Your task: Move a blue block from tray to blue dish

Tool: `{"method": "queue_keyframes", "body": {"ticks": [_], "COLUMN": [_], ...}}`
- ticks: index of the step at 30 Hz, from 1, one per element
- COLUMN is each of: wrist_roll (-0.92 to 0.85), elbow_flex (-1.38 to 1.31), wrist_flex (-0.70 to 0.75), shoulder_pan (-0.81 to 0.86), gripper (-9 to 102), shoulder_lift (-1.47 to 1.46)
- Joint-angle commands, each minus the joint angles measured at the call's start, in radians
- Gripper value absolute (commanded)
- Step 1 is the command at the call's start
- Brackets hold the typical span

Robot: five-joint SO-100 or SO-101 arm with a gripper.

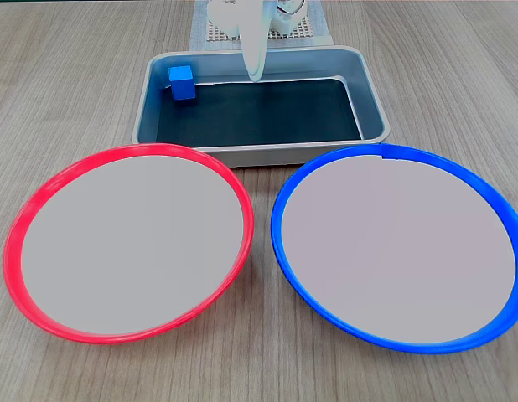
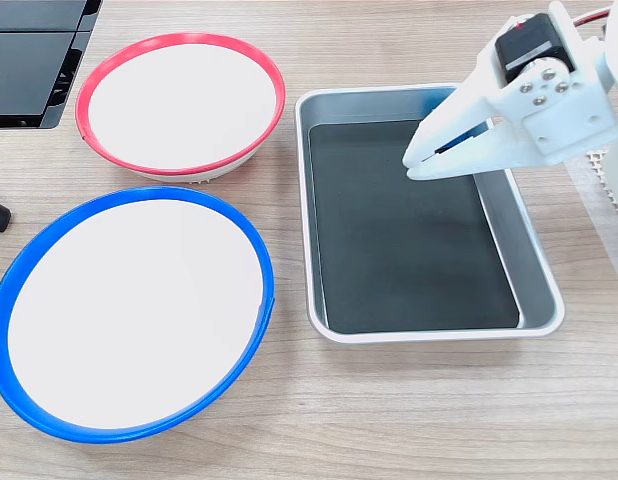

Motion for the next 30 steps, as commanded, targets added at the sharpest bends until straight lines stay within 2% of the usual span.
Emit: {"method": "queue_keyframes", "body": {"ticks": [1, 2, 3, 4, 6, 9, 11, 17, 19, 23, 24, 30], "wrist_roll": [-0.009, -0.017, -0.08, -0.163, -0.356, -0.699, -0.948, -1.686, -1.879, -2.115, -2.221, -2.465], "elbow_flex": [0.0, 0.0, -0.008, -0.032, -0.14, -0.334, -0.48, -0.856, -0.93, -0.931, -0.885, -0.609], "wrist_flex": [0.003, -0.006, -0.005, 0.003, 0.038, 0.098, 0.201, 0.635, 0.695, 0.606, 0.517, 0.092], "shoulder_pan": [-0.008, -0.009, -0.017, -0.023, -0.018, 0.009, 0.04, 0.193, 0.259, 0.371, 0.428, 0.588], "gripper": [0, 1, 4, 2, 0, 8, 7, 7, 5, 13, 14, 14], "shoulder_lift": [0.025, 0.025, 0.025, 0.011, -0.08, -0.272, -0.416, -0.733, -0.821, -0.936, -0.963, -1.045]}}
